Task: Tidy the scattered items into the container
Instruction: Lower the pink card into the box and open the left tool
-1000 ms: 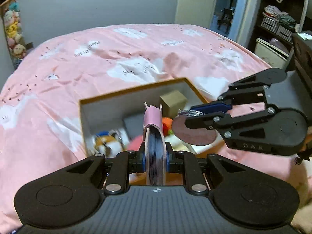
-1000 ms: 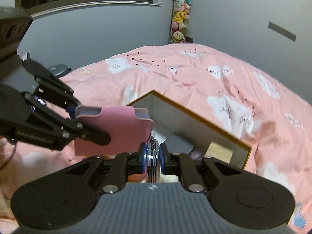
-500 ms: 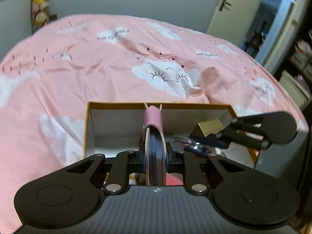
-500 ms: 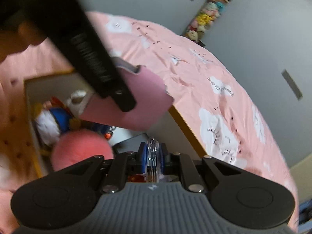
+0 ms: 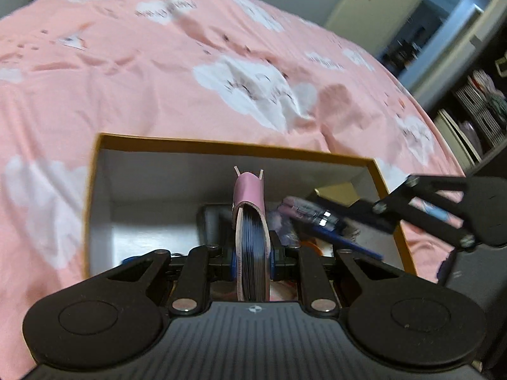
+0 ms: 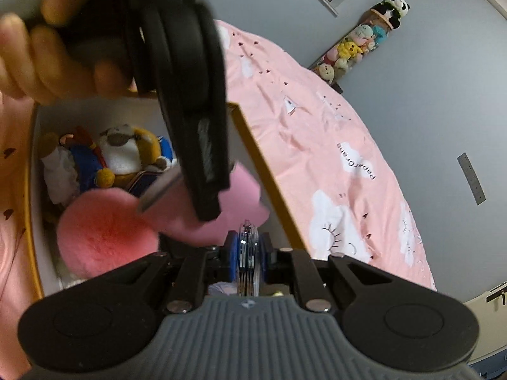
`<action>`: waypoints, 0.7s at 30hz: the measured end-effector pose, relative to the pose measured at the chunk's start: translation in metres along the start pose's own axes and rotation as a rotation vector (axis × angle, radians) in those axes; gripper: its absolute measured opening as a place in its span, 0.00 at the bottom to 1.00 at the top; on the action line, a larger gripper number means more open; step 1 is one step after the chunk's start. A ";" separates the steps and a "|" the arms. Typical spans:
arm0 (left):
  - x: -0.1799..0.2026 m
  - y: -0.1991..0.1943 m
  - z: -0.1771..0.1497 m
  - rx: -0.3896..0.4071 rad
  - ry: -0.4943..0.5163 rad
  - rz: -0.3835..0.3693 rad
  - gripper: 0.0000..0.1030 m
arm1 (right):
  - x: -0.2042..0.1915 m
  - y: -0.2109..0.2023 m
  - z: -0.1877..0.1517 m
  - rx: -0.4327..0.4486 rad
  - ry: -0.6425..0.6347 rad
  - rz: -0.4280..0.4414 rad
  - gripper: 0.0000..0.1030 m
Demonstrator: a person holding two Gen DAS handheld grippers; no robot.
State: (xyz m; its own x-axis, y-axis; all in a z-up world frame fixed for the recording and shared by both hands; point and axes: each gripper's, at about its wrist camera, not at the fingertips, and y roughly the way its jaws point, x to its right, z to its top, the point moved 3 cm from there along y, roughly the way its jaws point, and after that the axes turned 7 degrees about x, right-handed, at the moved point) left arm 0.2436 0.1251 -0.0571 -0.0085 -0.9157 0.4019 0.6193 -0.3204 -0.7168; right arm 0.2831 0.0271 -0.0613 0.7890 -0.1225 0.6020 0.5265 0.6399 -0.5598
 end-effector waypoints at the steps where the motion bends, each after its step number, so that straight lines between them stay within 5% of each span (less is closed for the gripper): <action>1: 0.000 0.004 0.003 -0.027 0.003 -0.020 0.19 | 0.003 -0.003 0.000 0.001 0.002 -0.001 0.14; 9: 0.004 0.025 0.015 -0.111 0.030 -0.062 0.22 | 0.008 0.003 -0.010 -0.016 -0.033 -0.003 0.14; 16: -0.005 0.032 0.014 -0.111 0.063 0.060 0.45 | 0.007 0.016 -0.012 -0.021 -0.040 0.011 0.14; 21: -0.008 0.028 0.015 -0.083 0.096 0.170 0.48 | 0.005 0.018 -0.014 -0.021 -0.048 0.010 0.14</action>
State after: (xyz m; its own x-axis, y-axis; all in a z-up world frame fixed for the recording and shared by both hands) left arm 0.2722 0.1268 -0.0716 0.0130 -0.9759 0.2179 0.5511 -0.1749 -0.8159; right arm 0.3012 0.0277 -0.0761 0.7785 -0.0793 0.6226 0.5254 0.6249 -0.5775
